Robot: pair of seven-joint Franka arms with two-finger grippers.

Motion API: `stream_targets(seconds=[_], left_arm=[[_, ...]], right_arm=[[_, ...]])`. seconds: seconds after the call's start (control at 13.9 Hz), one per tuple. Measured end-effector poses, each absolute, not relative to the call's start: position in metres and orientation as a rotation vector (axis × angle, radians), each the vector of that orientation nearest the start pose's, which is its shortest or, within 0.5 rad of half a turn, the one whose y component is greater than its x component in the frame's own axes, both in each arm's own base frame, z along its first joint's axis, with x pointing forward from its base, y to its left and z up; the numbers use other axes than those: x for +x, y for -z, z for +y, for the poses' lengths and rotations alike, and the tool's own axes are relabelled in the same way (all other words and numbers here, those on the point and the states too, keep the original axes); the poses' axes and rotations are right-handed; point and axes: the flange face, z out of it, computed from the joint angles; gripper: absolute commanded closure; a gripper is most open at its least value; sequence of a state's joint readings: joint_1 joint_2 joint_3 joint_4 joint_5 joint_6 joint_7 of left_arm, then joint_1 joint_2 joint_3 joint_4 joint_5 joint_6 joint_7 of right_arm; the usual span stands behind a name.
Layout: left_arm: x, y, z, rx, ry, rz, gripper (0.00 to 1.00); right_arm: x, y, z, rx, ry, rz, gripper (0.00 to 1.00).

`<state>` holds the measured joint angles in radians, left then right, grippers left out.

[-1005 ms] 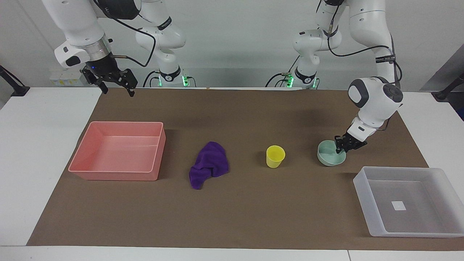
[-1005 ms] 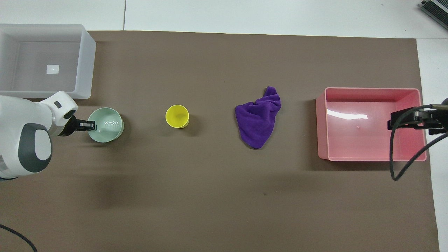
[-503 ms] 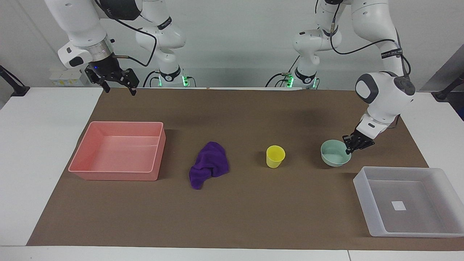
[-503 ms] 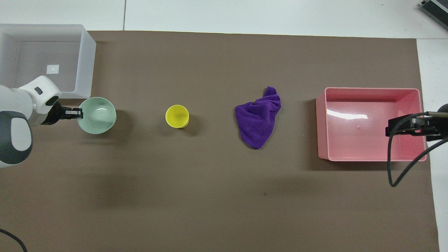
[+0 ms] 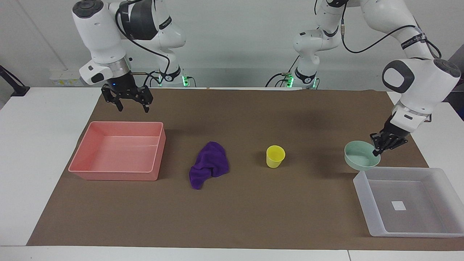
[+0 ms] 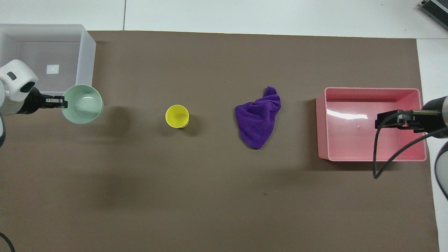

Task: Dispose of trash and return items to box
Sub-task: 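Lift the green bowl into the clear box while the right gripper reaches the cloth, then grasp the purple cloth with the right gripper while the left gripper releases the bowl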

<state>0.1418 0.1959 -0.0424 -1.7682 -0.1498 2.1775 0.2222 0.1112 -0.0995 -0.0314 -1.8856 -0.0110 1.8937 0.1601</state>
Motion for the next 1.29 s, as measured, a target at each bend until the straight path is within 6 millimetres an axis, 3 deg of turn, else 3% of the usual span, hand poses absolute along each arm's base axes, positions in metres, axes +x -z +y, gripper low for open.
stream_targets(seconds=[0.29, 0.65, 1.01, 1.15, 1.22, 1.29], left_arm=[[0.683, -0.472, 0.092, -3.213, 0.392, 0.039, 1.00], [0.733, -0.434, 0.146, -3.179, 0.386, -0.030, 1.00], [0.742, -0.400, 0.183, -3.115, 0.365, -0.094, 1.00], [0.746, -0.387, 0.183, -3.094, 0.375, -0.146, 1.00], [0.749, -0.382, 0.181, -3.073, 0.390, -0.149, 1.00], [0.751, -0.376, 0.179, -3.053, 0.393, -0.142, 1.00]], right_arm=[[0.565, -0.512, 0.112, -3.101, 0.234, 0.157, 0.00], [0.591, -0.435, 0.165, -3.083, 0.248, 0.197, 0.00], [0.605, -0.362, 0.203, -3.065, 0.285, 0.181, 0.00], [0.606, -0.338, 0.217, -3.059, 0.296, 0.169, 0.00], [0.607, -0.330, 0.221, -3.053, 0.310, 0.164, 0.11], [0.608, -0.324, 0.224, -3.051, 0.319, 0.156, 0.49]])
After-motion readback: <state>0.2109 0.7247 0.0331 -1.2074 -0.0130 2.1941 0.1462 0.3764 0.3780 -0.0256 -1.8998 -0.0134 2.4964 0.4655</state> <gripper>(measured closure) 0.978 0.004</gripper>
